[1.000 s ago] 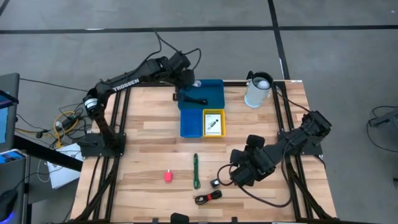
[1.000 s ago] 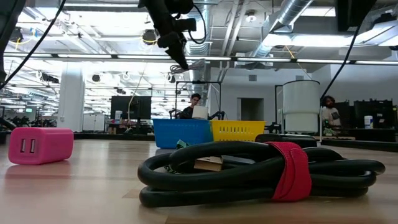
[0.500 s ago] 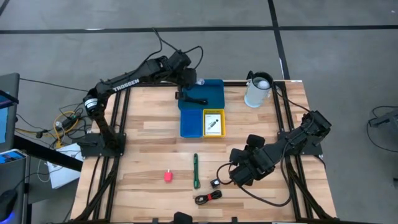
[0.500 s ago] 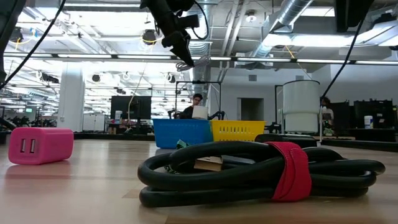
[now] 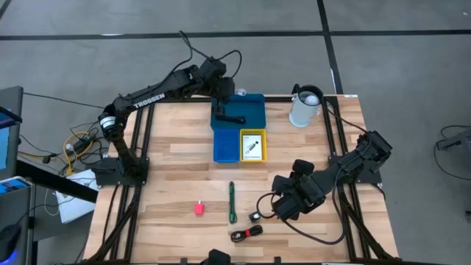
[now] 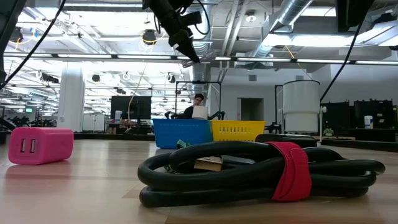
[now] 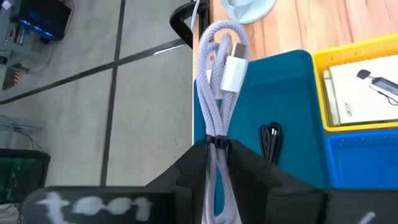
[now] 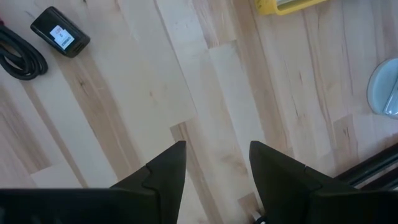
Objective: Pick and place items into bin
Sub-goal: Put the white charger cable into the dark blue bin, then put the black charger cable into the dark blue bin
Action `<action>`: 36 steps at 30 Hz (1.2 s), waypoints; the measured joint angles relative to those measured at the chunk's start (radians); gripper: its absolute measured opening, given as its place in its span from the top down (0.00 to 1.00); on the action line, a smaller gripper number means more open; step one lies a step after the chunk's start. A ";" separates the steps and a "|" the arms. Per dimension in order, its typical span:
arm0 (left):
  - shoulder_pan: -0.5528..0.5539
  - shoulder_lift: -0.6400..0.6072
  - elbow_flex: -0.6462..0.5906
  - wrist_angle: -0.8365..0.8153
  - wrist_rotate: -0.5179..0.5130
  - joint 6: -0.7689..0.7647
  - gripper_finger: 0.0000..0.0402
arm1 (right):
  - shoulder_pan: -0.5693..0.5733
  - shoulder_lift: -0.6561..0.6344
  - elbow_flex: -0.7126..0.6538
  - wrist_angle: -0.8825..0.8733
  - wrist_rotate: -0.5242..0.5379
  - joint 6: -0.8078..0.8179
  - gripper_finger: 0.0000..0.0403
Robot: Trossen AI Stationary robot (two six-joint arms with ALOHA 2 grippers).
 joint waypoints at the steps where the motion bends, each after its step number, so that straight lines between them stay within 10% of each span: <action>1: 0.000 0.000 0.000 0.002 0.000 0.000 0.85 | 0.000 0.000 0.000 0.000 0.000 0.000 0.58; 19: -0.012 0.000 0.000 0.005 -0.016 -0.080 0.74 | 0.000 0.000 0.000 0.018 0.000 0.001 0.58; 36: -0.203 0.000 0.000 -0.516 0.194 -0.272 0.74 | 0.072 -0.001 -0.034 0.282 0.003 -0.097 0.58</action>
